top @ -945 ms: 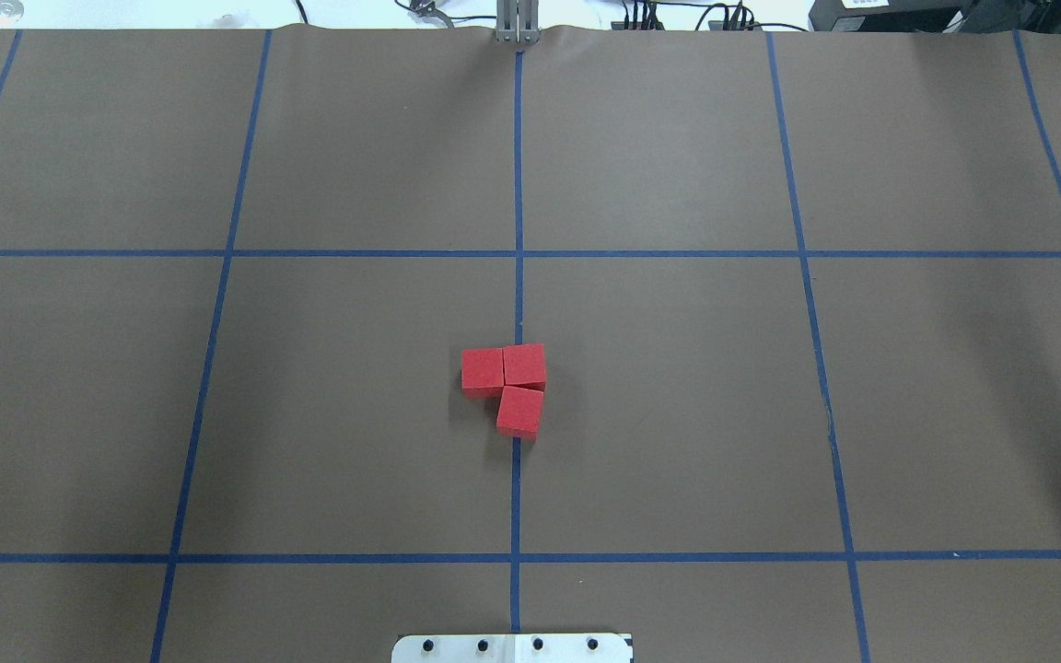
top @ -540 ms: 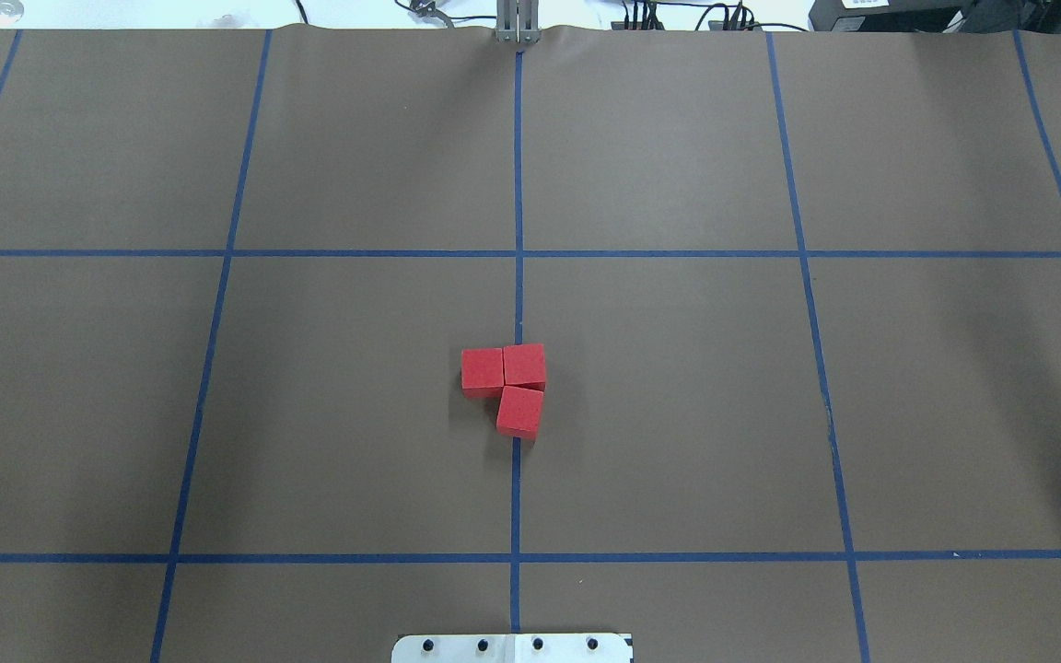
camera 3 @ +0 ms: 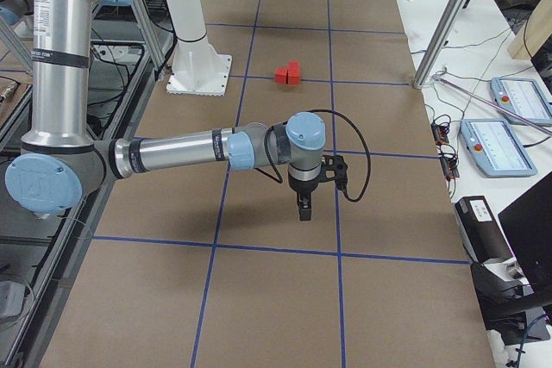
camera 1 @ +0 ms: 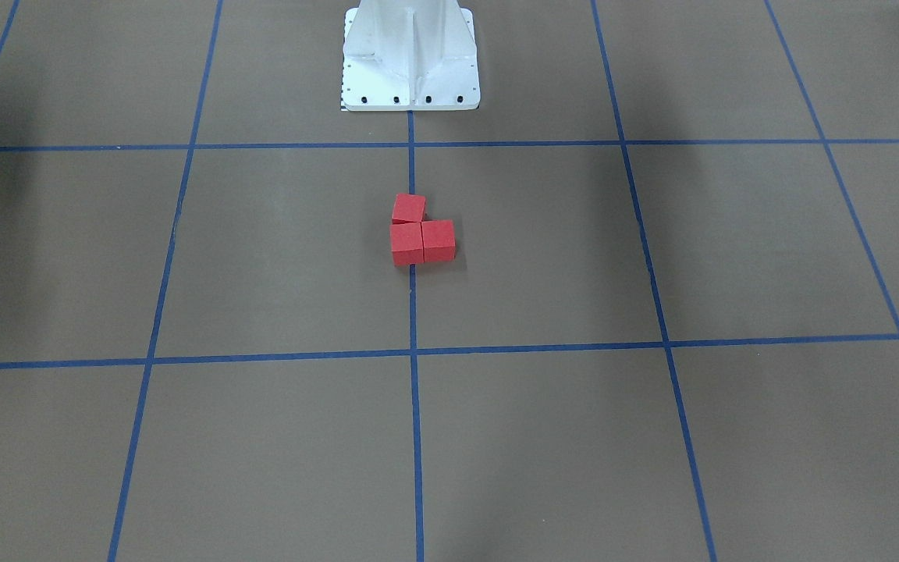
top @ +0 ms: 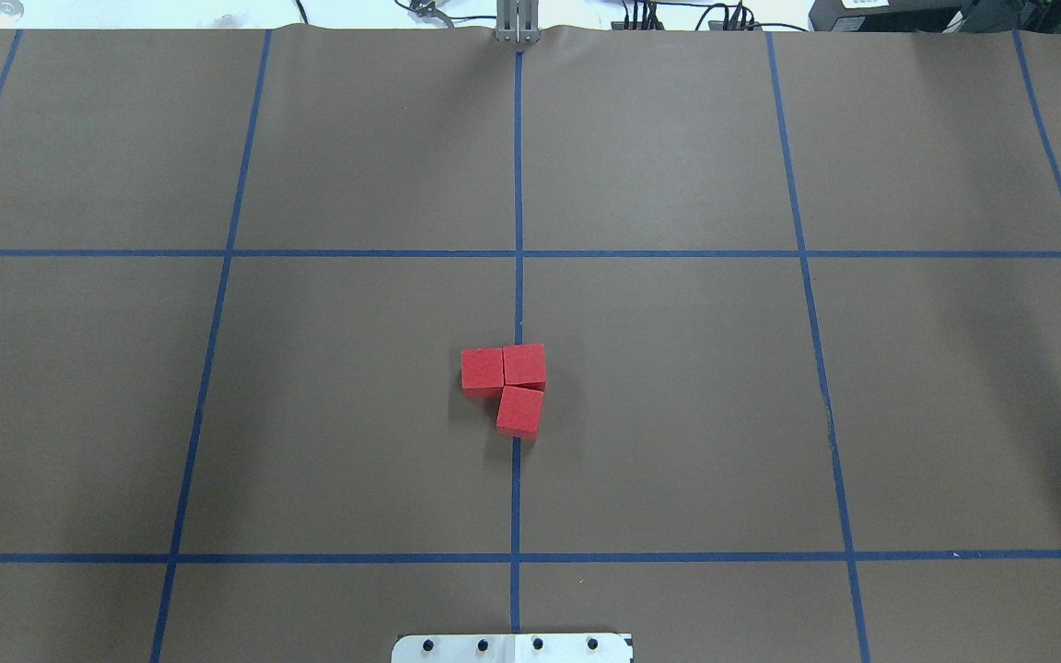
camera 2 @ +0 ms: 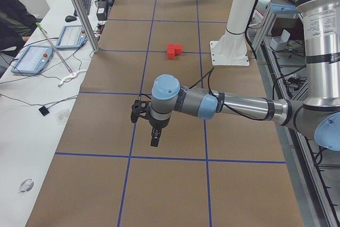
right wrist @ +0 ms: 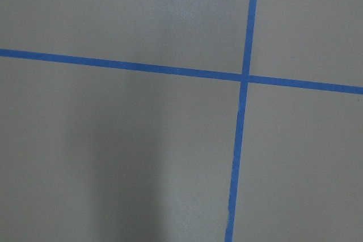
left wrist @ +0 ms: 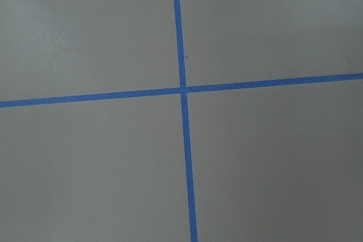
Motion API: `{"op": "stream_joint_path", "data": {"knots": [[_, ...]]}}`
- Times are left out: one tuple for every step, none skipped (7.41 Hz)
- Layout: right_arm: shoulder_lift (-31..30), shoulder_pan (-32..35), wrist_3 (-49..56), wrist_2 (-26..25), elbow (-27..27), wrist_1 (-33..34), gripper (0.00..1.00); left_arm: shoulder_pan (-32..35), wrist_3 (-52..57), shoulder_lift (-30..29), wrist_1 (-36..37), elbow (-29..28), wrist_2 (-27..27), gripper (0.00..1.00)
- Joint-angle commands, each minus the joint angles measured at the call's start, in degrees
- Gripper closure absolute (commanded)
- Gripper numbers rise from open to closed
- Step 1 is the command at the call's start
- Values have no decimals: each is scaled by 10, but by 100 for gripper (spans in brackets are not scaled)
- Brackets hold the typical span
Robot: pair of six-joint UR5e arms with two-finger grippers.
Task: Form red blocks into L shape at center
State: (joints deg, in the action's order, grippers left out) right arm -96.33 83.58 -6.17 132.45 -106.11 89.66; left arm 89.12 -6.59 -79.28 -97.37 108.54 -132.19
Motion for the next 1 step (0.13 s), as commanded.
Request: {"op": "stream_joint_path", "data": {"knots": [[0, 0, -1, 3, -1, 0, 1, 0, 0, 0, -1, 1, 0, 0]]}}
